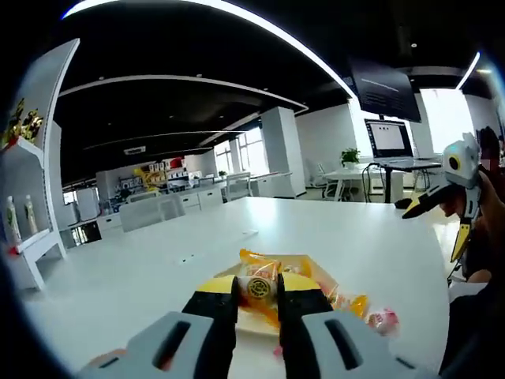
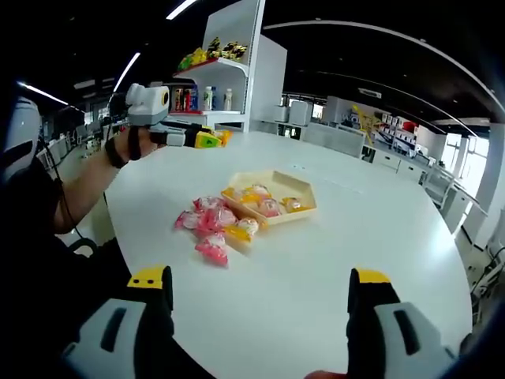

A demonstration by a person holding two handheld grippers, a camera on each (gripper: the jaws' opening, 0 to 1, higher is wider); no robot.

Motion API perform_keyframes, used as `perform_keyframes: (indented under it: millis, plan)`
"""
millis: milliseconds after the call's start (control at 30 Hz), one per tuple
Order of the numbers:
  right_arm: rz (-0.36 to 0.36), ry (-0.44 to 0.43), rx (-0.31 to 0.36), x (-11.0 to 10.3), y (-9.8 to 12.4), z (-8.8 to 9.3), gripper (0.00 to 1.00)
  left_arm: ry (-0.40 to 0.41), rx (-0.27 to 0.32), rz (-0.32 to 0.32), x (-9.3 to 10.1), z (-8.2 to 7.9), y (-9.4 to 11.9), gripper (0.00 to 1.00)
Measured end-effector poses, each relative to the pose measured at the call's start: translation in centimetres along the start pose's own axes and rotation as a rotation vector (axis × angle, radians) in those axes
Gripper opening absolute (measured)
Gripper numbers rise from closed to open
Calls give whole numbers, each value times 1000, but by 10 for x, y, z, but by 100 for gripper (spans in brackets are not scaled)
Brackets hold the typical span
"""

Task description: Pick up the marshmallows scattered on the table and place them into the bowl on the table

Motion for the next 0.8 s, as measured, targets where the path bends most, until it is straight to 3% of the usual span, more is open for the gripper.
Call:
perform_keyframes:
  millis: [200,267,500,700,800]
  plan:
    - [7,4,-5,2,-1,-3,88,2,-5,-11,-9,5,-10,19]
    - [9,7,-10,2,-2,-3,88,54,20,-12,-15,1,-13,19]
    - [7,16,-16,0,-4,-7,88,84,56,-33,-35,-5,-22,19]
    - [9,26,-24,0,-5,-11,88,61,47,-61,-41,3,-31,19]
    - [11,30,-22,-1,-5,-12,88,99,48,-46,-40,5,-35,19]
Point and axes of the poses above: the point that each gripper's makers call its tool centre point, and the gripper's own axes: y roughly backward along the fingers, x roughly to its right, z roughly out of its underside, the point moved 1 cm from there along y, roughly backward along the fingers, and after that the axes turned 8 degrees about y, right-handed, at the moved point
